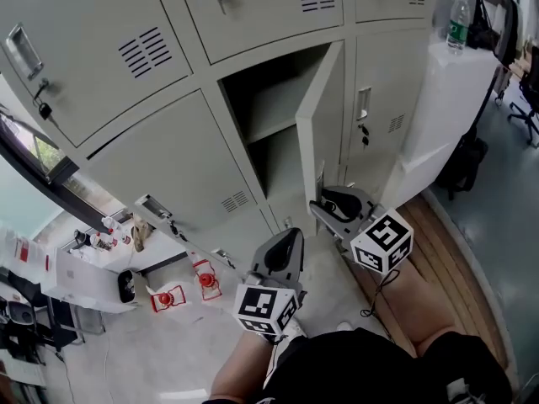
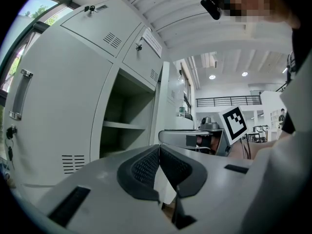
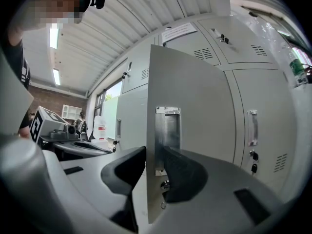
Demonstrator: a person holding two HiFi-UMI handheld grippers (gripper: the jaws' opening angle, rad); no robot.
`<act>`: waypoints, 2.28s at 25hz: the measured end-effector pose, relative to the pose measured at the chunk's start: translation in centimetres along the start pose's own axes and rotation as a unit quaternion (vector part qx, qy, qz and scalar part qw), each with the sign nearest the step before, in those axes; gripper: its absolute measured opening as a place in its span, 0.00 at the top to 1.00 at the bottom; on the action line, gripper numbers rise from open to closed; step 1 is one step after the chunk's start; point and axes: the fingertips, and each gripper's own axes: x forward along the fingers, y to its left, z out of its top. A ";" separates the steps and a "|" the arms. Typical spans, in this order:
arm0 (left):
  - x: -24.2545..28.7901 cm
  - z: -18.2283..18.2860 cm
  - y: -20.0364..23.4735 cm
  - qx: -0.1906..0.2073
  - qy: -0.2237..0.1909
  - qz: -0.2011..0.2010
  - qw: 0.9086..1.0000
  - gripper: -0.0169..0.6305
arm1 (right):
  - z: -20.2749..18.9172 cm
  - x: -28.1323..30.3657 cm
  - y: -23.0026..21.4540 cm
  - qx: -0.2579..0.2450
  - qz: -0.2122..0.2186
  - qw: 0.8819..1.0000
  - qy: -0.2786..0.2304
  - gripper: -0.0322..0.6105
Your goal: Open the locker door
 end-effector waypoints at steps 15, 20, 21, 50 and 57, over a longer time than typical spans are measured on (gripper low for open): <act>3.2 -1.6 -6.4 0.003 0.018 -0.027 0.999 0.95 | -0.8 -8.2 -3.6 0.005 -0.044 0.999 -0.010 0.65; 4.3 -2.0 -8.3 0.005 0.023 -0.041 0.999 0.95 | -1.0 -10.7 -5.1 0.006 -0.072 0.997 -0.015 0.68; 4.5 -2.1 -8.7 0.006 0.024 -0.044 0.999 0.95 | -1.0 -11.1 -5.4 0.003 -0.079 0.997 -0.015 0.68; 4.7 -2.3 -12.6 0.010 0.018 -0.054 0.998 0.95 | -2.0 -17.6 -12.7 0.017 -0.252 0.968 -0.010 0.80; 4.7 -2.1 -12.9 0.011 0.017 -0.051 0.998 0.95 | -2.2 -18.4 -14.7 0.031 -0.277 0.960 -0.013 0.86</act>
